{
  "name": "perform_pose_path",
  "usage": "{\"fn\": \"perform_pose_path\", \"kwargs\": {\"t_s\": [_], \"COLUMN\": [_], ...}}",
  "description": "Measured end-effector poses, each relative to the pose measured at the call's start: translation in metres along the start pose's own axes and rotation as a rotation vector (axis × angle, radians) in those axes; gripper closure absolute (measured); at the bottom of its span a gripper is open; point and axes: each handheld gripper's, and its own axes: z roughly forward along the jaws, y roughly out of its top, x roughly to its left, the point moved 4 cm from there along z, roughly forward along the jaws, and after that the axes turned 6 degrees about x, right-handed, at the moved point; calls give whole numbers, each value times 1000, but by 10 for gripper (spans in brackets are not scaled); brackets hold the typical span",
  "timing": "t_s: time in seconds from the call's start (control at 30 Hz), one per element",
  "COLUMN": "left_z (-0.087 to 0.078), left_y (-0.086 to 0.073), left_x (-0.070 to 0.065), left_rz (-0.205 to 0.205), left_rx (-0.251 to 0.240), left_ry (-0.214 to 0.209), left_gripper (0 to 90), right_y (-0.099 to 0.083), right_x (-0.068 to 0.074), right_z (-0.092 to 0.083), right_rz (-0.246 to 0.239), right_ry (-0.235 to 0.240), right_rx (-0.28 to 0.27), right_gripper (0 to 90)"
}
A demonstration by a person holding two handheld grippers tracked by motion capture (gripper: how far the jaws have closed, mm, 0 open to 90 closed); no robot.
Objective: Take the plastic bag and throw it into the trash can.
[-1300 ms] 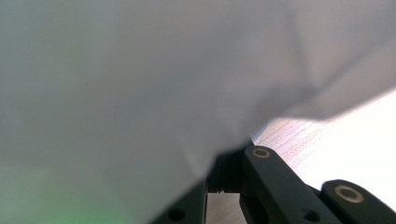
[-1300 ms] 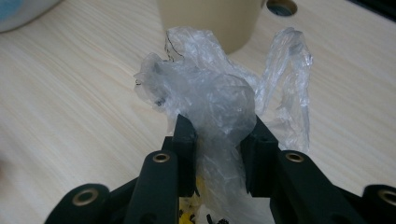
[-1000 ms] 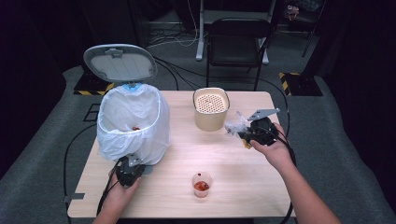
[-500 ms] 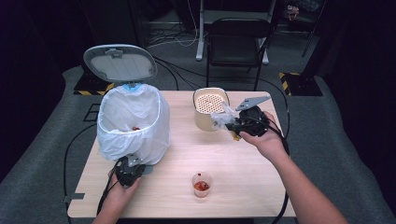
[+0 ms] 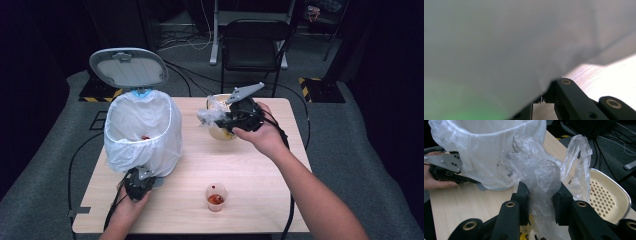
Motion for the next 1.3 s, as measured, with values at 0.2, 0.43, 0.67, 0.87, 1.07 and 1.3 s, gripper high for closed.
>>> {"fn": "perform_pose_path", "kwargs": {"t_s": [0.2,0.43,0.67,0.87,1.07,1.3], "left_z": [0,0,0,0,-1,0], "left_y": [0,0,0,0,0,0], "left_x": [1,0,-1,-1,-1,-2], "left_rz": [-1,-1,-23,-14,-14,-7], "left_rx": [1,7,0,7,11,8], "left_ry": [6,6,5,15,14,16], "left_gripper": [876,876,876,876,877,877], "right_y": [27,66,86,98,110,128], "right_x": [12,36,50,58,64,74], "right_z": [8,29,40,49,57,70], "right_rz": [-48,-97,-124,-144,-162,-171], "right_ry": [46,92,117,128,126,142], "right_rx": [-35,-46,-54,-44,-54,-52], "right_gripper": [706,706,706,707,708,722]}}
